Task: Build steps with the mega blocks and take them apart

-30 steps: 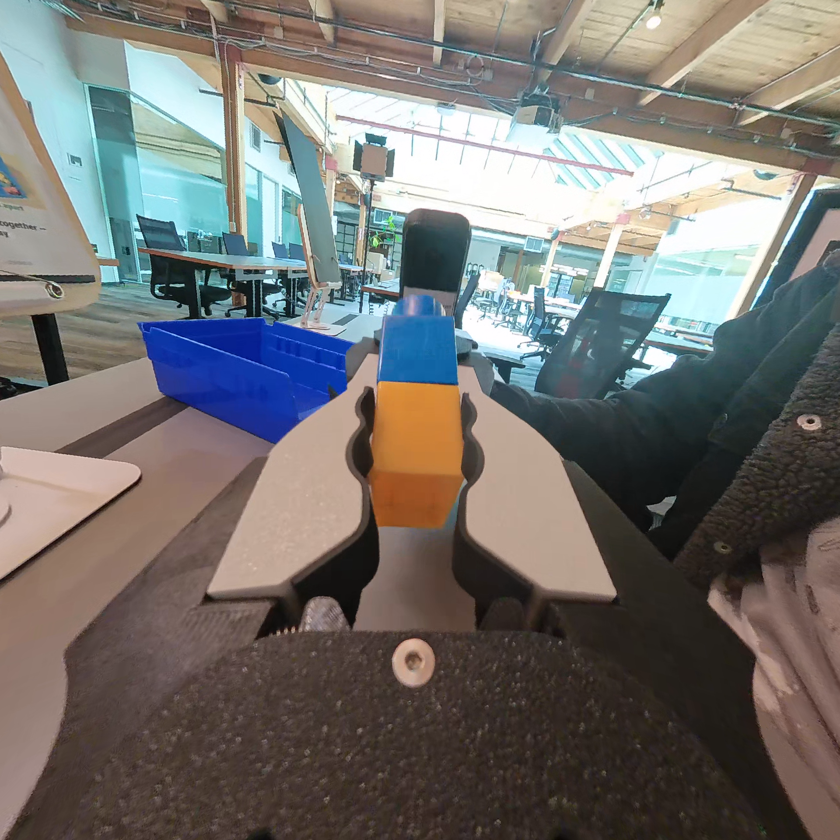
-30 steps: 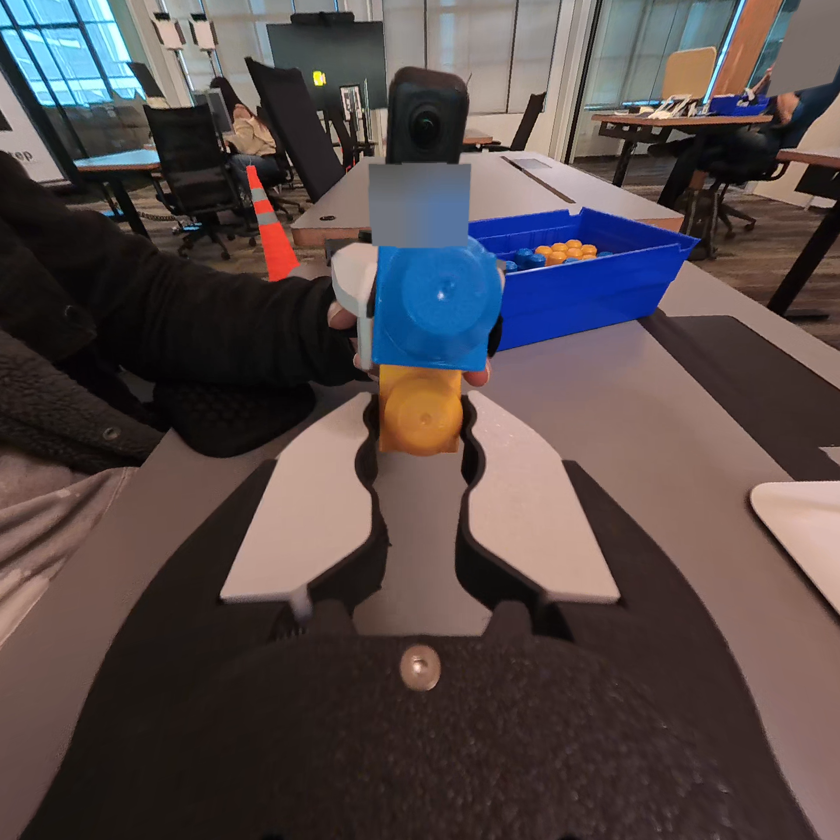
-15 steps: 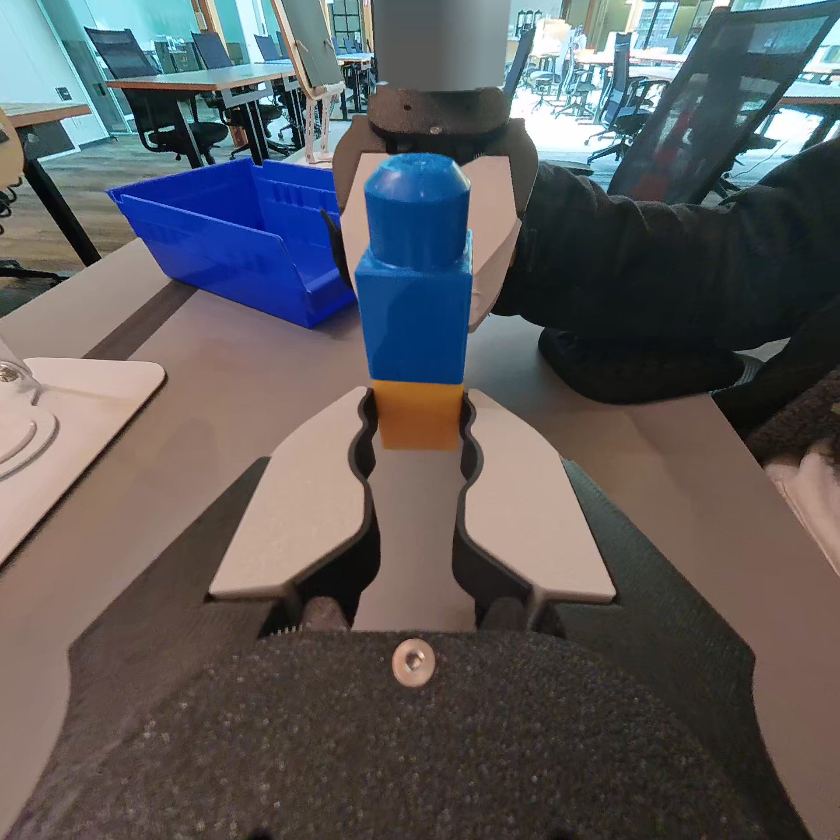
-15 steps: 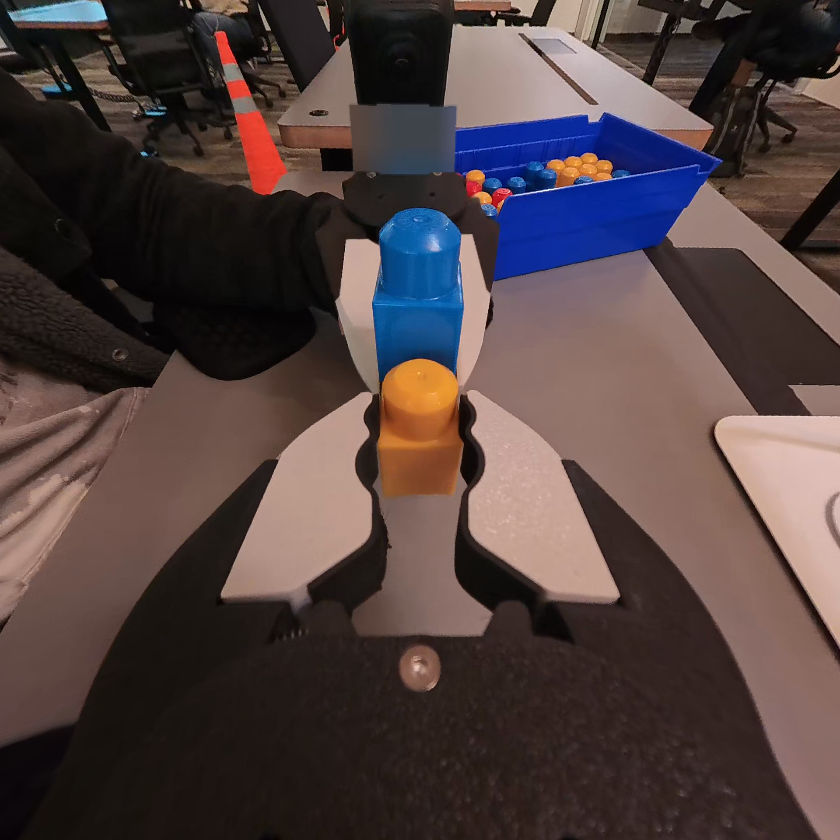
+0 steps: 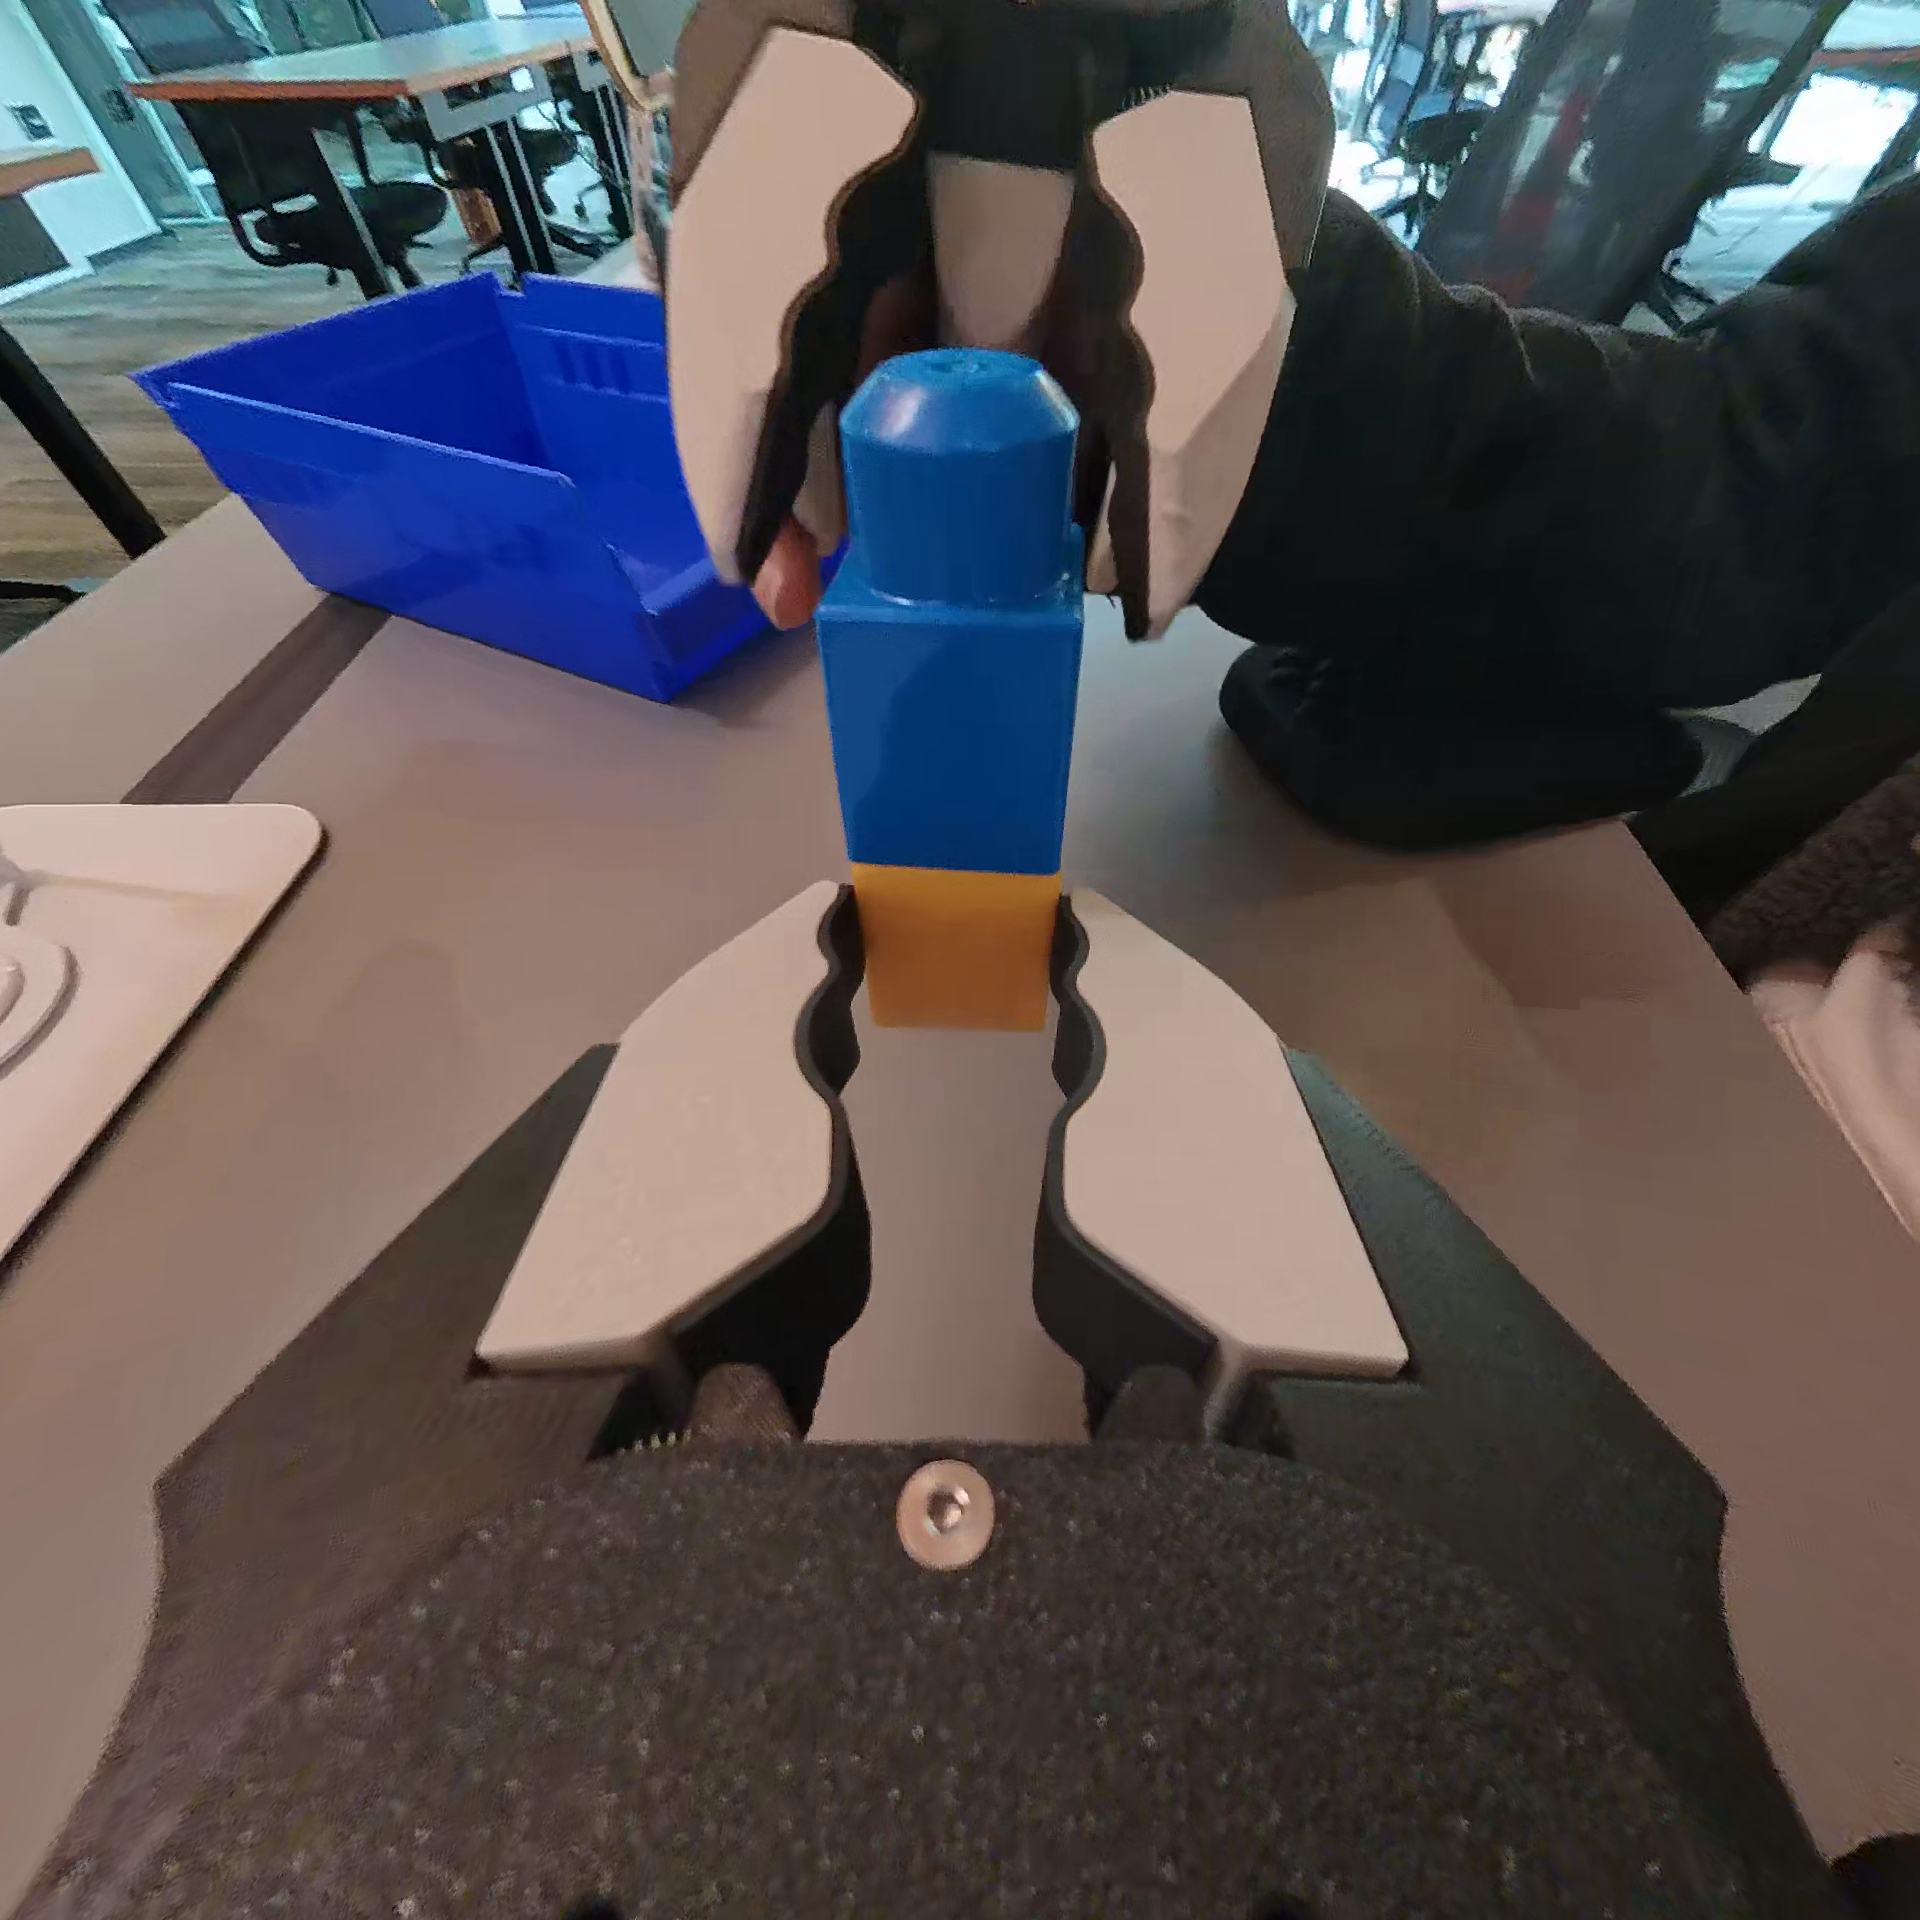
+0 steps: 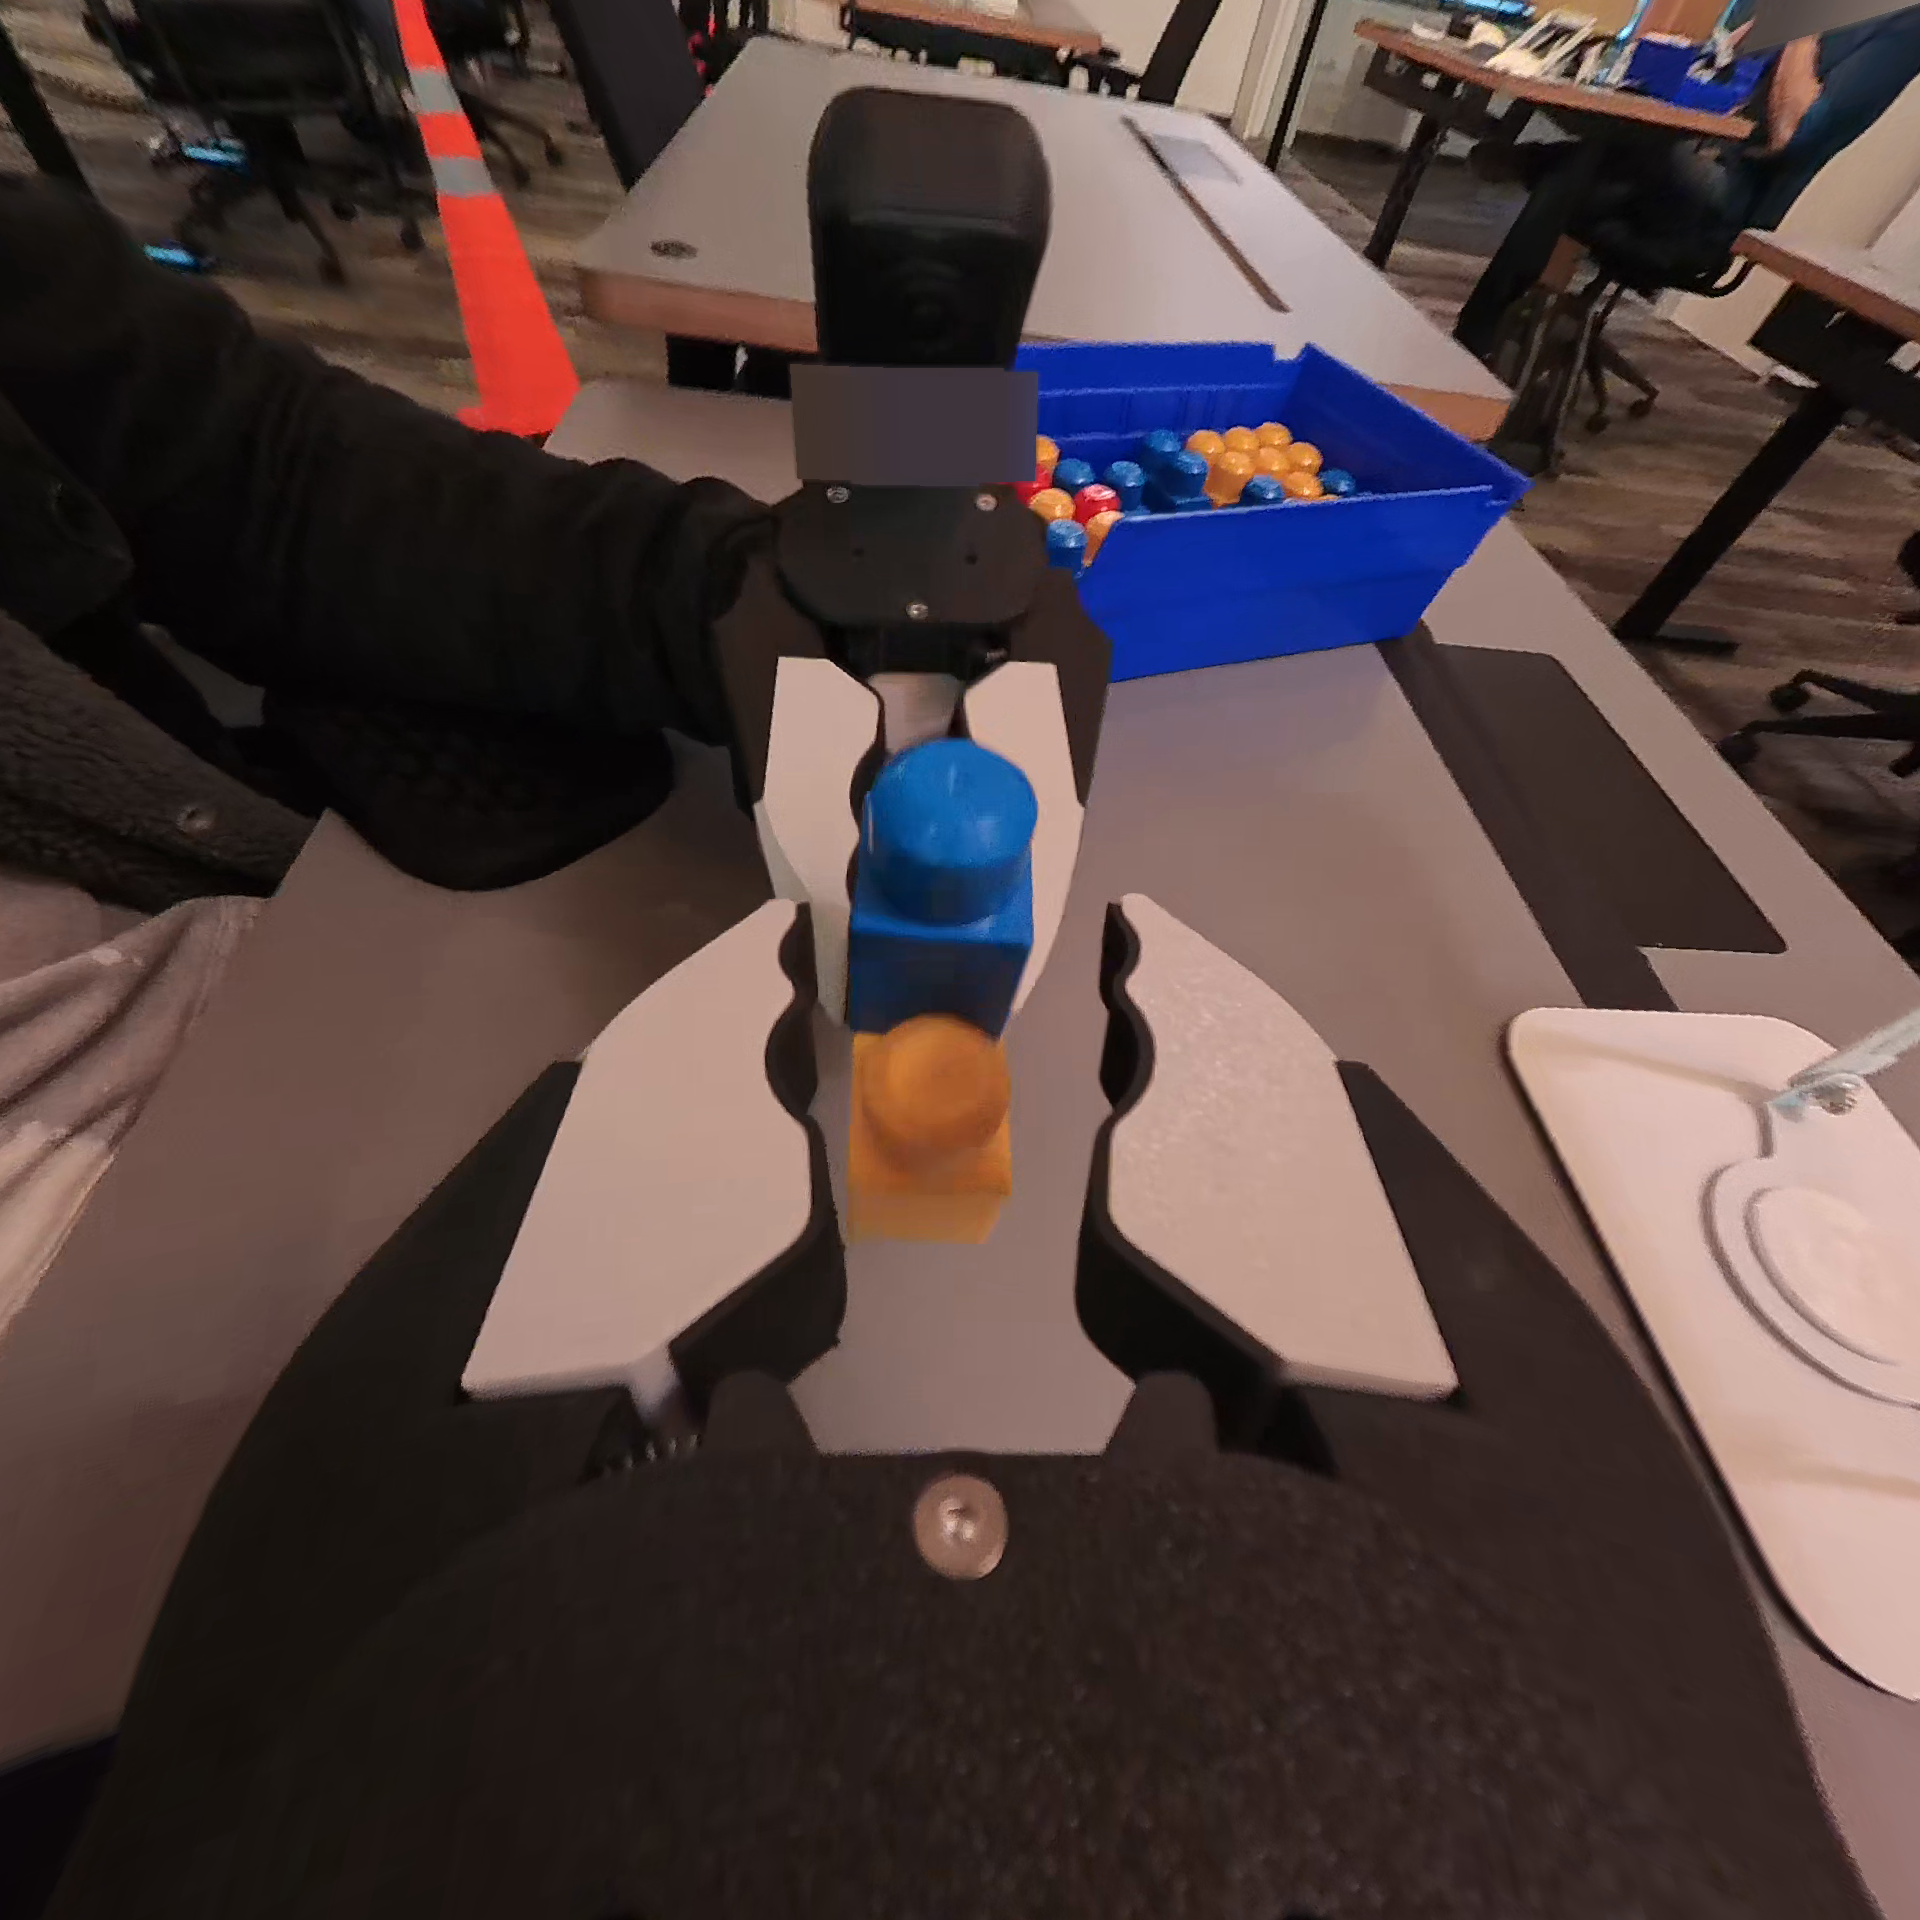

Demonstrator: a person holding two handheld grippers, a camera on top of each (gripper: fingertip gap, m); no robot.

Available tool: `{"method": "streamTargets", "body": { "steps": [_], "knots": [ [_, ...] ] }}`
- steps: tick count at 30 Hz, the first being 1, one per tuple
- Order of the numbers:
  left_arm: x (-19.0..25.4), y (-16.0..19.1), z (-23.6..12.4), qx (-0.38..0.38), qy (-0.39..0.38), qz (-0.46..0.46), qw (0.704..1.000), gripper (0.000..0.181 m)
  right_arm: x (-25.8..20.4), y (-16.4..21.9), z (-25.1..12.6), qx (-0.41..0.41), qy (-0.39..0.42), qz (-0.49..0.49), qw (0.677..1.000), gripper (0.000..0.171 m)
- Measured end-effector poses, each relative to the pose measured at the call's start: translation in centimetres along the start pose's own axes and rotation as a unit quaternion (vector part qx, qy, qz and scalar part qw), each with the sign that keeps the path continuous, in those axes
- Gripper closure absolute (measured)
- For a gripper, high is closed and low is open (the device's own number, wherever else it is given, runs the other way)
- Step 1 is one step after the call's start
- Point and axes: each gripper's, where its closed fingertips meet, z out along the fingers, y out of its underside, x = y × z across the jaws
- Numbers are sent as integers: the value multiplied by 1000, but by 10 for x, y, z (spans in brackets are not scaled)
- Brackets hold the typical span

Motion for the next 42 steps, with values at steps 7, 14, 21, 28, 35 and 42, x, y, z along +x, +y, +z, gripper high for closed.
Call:
{"method": "streamTargets", "body": {
  "steps": [7, 14, 21, 28, 35, 42],
  "knots": [
    [13, 2, 2, -7, 38, -6, 999, 146, -15, 4, 5, 1, -54, 1, 999, 135],
    [17, 6, 3, -22, 51, -4, 998, 146, -20, 8, 6, 1, -68, -12, 998, 135],
    [5, 4, 2, -27, 8, 3, 1000, 146, -9, 8, 6, -2, -38, -4, 999, 135],
    [5, 7, 2, -34, 10, 4, 999, 146, -9, 11, 7, -3, -41, -9, 999, 135],
    [8, 10, 3, -42, 20, 6, 999, 146, -13, 13, 8, -7, -47, -17, 999, 135],
    [7, 11, 3, -45, 17, 6, 999, 146, -11, 14, 9, -15, -41, -15, 999, 135]
  ]
}}
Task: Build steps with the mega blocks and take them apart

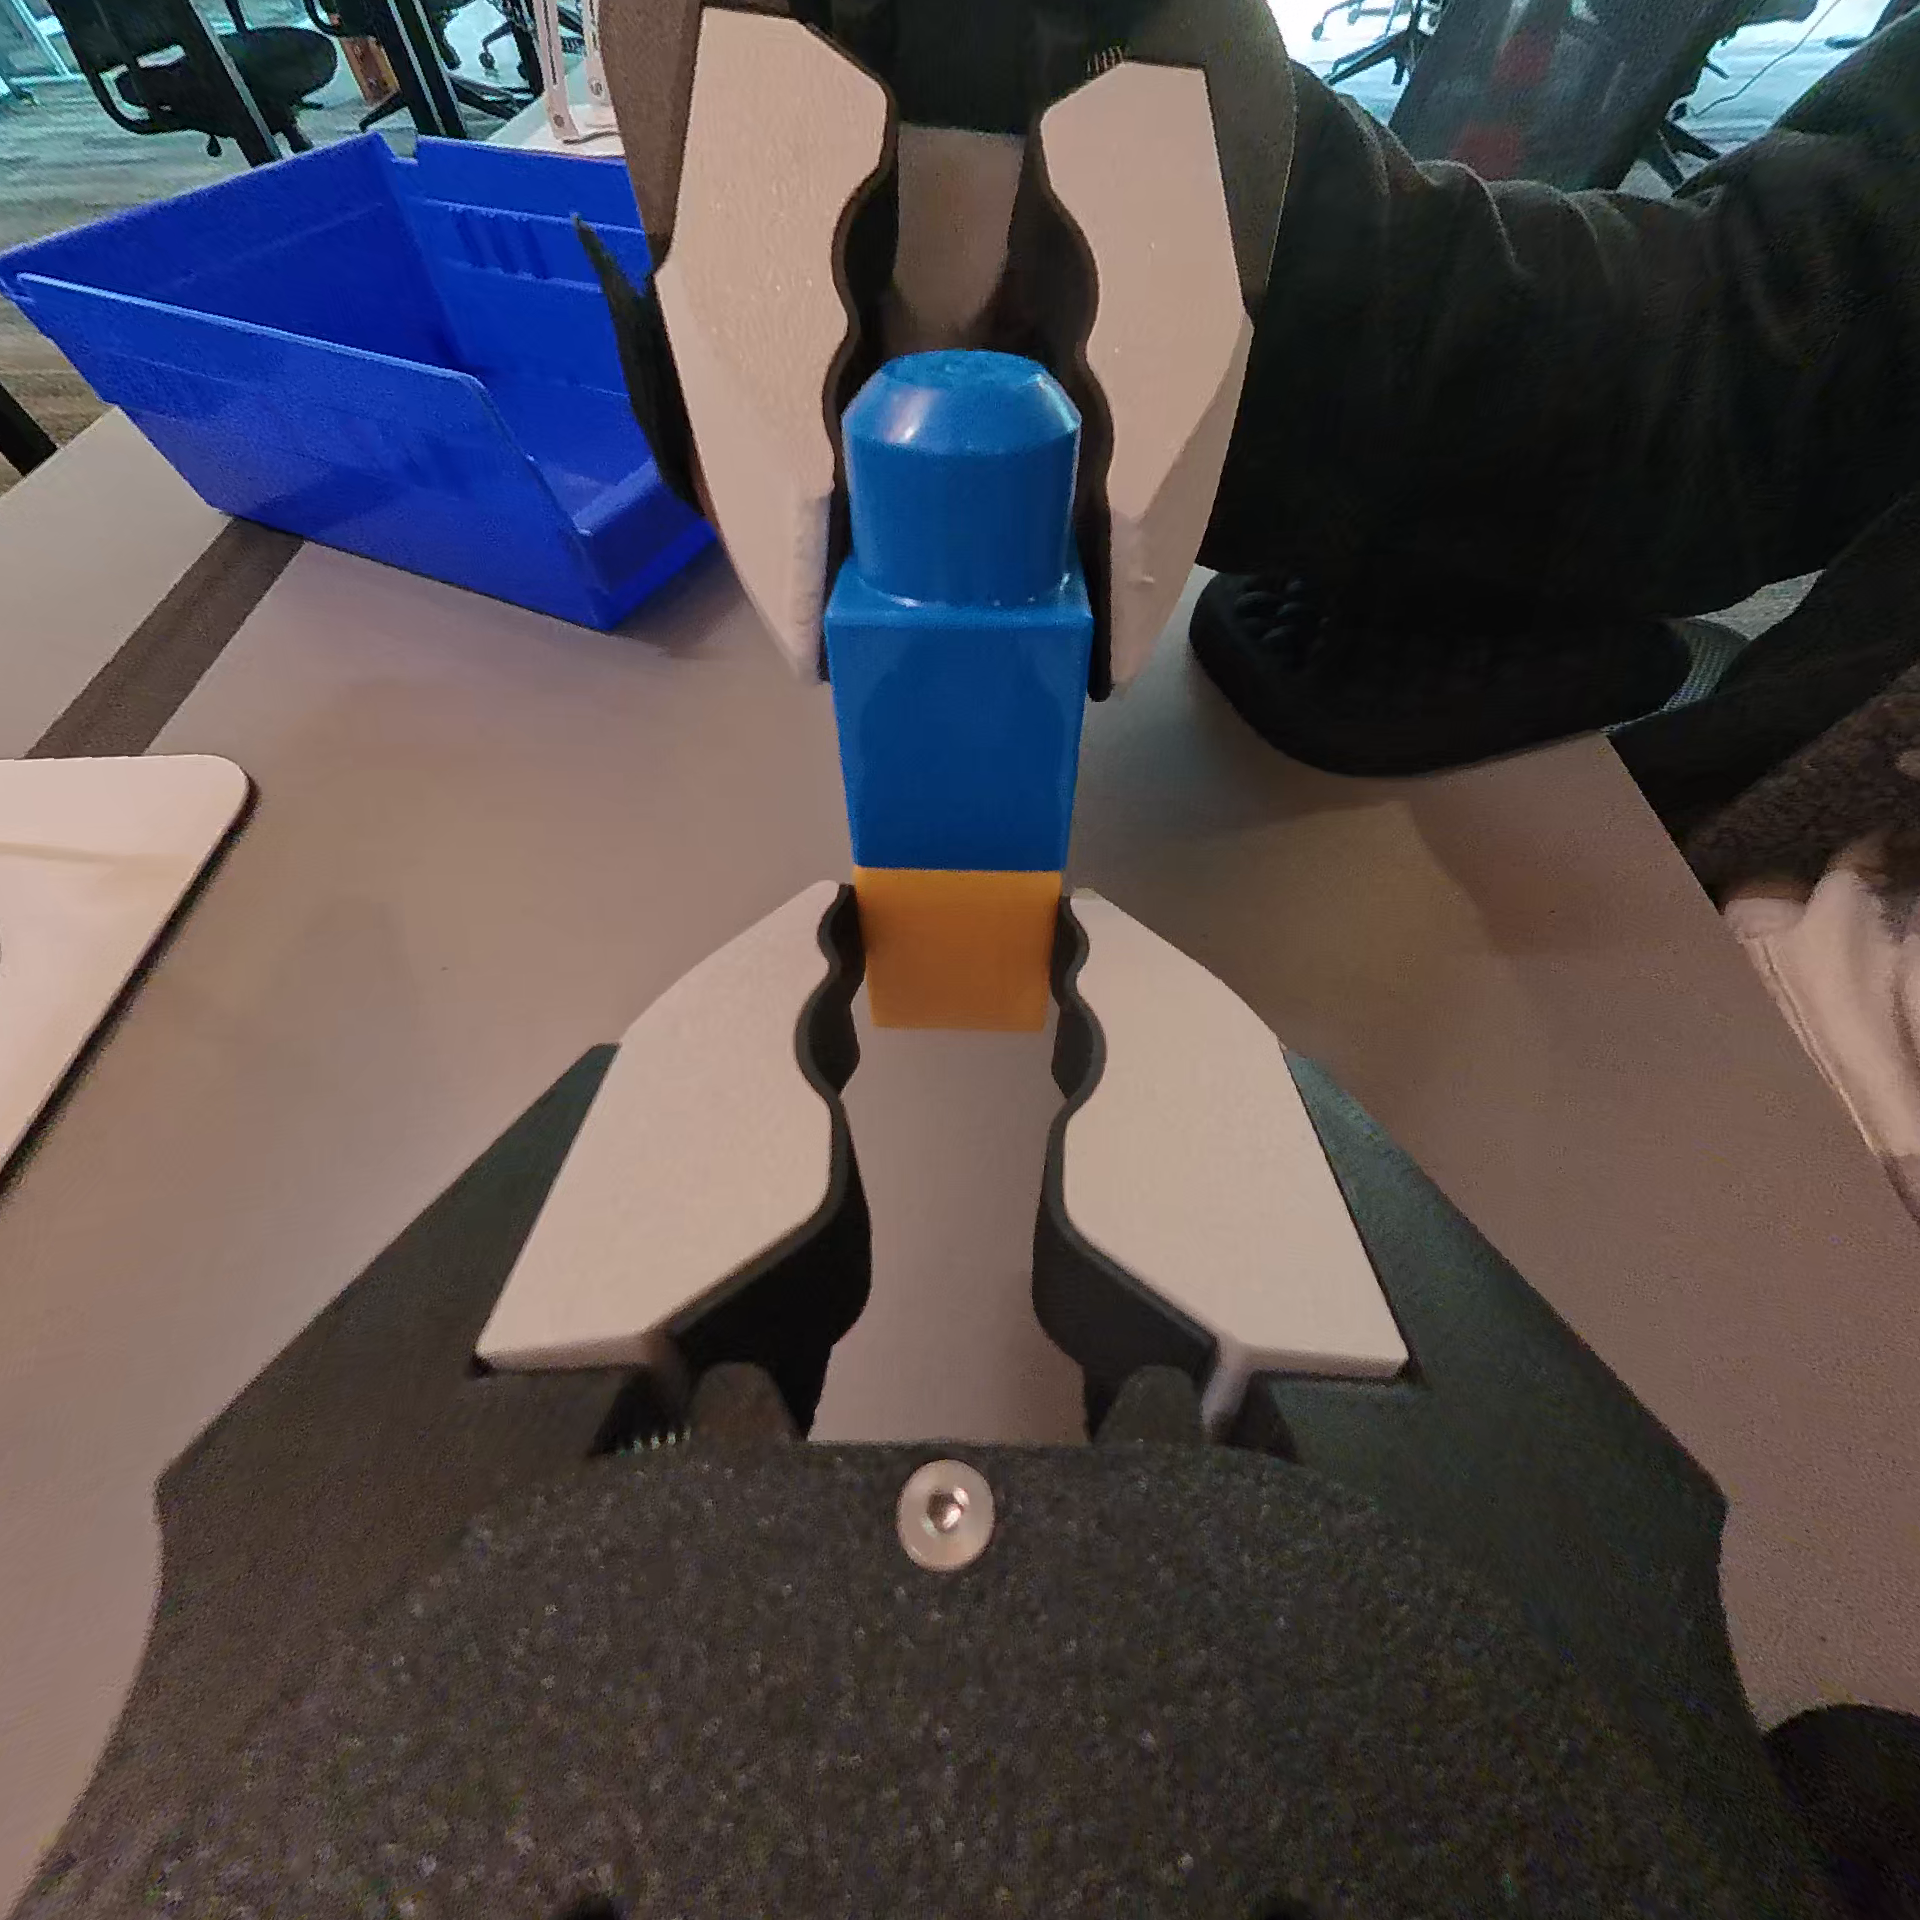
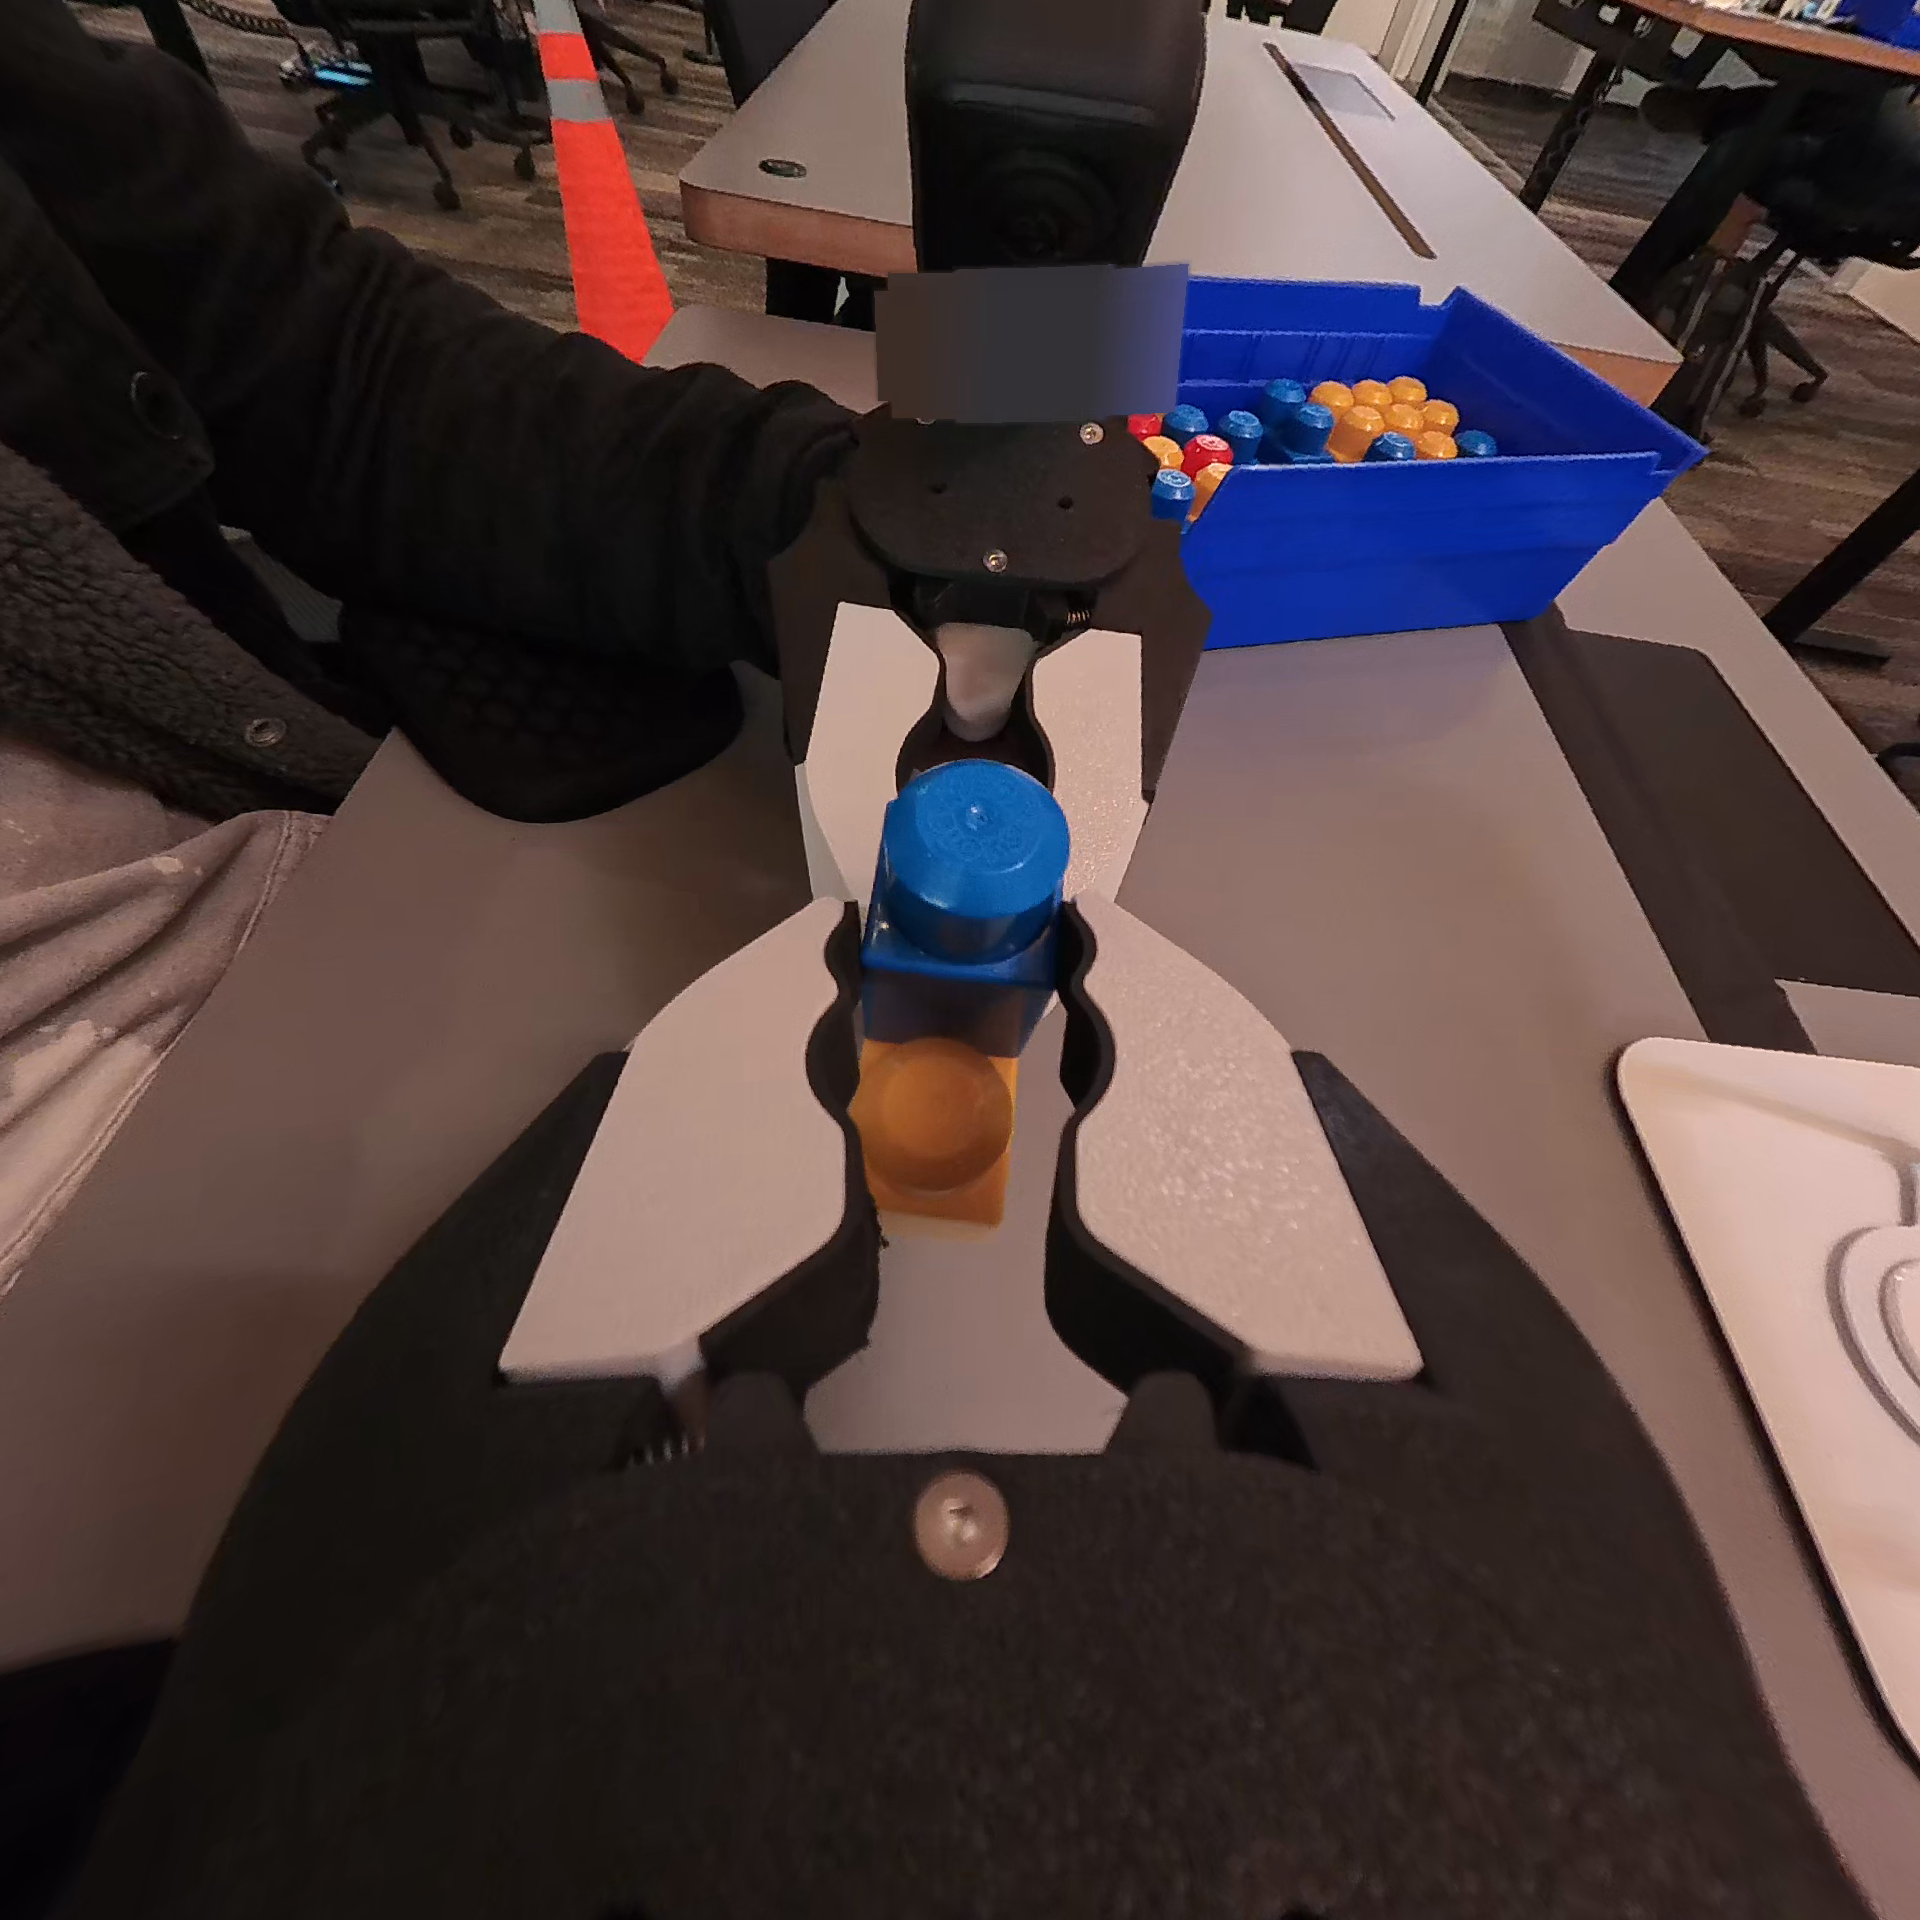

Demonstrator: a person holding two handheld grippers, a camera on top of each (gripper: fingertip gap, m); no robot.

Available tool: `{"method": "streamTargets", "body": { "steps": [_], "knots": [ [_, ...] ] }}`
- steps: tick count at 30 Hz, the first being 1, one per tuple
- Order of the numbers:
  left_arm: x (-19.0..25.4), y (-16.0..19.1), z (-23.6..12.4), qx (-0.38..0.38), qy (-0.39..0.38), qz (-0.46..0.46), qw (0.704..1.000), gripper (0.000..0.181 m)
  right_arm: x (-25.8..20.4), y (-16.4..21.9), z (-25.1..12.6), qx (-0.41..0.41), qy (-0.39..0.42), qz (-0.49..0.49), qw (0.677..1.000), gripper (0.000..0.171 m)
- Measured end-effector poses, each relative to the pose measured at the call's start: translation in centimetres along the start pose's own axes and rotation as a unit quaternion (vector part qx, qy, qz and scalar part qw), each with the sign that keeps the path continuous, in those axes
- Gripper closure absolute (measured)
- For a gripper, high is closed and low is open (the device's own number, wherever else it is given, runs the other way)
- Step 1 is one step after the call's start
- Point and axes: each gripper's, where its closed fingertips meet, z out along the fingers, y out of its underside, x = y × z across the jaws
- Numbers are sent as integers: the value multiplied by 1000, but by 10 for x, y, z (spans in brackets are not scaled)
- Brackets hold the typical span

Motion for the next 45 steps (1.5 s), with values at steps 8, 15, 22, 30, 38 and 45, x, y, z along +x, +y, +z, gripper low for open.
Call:
{"method": "streamTargets", "body": {
  "steps": [8, 15, 22, 30, 38, 45],
  "knots": [
    [-16, 18, -2, -65, -55, 32, 996, 146, 7, -4, -11, -30, 49, -9, 998, 128],
    [-17, 31, 3, -101, -62, 53, 992, 146, 7, 19, 1, -97, 40, -5, 994, 141],
    [-41, -10, -23, 34, -128, 31, 991, 140, 34, -22, -52, -73, 104, -27, 992, 142],
    [-74, -16, -51, 103, -206, -23, 973, 181, 161, 18, -222, -267, 226, 72, 934, 142],
    [-90, -10, -59, 111, -253, -31, 961, 181, 247, 92, -281, -291, 270, 168, 902, 142],
    [-93, -3, -58, 109, -255, -39, 960, 181, 290, 150, -290, -316, 258, 195, 892, 141]
  ]
}}
